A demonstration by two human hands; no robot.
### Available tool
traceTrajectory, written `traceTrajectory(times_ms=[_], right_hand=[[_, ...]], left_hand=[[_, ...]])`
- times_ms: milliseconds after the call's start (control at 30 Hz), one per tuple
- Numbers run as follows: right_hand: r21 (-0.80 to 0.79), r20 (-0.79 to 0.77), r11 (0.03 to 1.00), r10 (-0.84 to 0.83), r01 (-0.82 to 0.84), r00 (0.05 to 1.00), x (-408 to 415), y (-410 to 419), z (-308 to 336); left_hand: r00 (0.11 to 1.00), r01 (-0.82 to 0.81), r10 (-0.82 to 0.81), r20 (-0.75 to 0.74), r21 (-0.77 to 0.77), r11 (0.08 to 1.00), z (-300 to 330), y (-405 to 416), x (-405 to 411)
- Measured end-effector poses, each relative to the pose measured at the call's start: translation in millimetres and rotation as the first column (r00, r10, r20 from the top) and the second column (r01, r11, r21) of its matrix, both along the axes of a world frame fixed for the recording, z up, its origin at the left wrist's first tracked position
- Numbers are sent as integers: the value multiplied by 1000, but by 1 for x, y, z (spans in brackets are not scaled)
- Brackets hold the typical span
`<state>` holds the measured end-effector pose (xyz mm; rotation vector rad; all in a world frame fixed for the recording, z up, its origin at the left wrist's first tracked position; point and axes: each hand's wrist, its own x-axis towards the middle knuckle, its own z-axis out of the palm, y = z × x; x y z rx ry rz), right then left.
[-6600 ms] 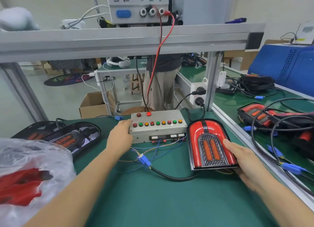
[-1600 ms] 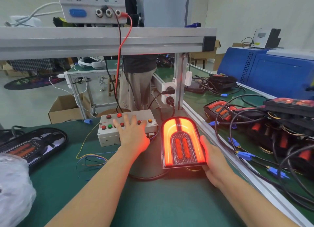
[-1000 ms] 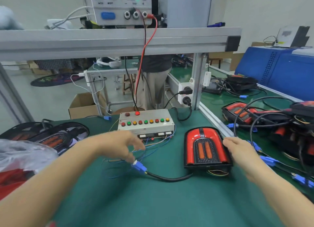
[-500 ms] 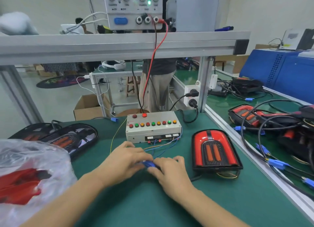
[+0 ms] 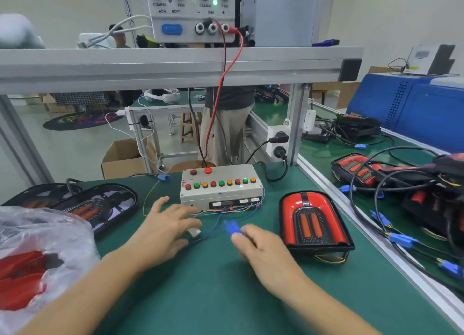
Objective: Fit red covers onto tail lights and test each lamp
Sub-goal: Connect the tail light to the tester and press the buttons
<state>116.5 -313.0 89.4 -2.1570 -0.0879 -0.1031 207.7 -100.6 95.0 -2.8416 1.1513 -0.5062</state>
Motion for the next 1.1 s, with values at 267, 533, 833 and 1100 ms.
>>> traceTrajectory(times_ms=[267,533,833,1100], right_hand=[[-215,305,834,-437,508,846,14,-71,27],[36,-395,810,-526,585,753,8,-129,3],[395,-518,694,-373,602,770,-1,-138,-5],[594,-270,591,-492,546,827,-22,-136,11]], left_hand=[[945,-15,-112,-306,-383,924,9,-95,-39],[254,-595,-354,-900,-434,676,-6,-176,-54],[204,-631,-506,-838,-507,587,-18,-189,-60],[165,-735,-607,-777,-507,450,-33,-175,-50]])
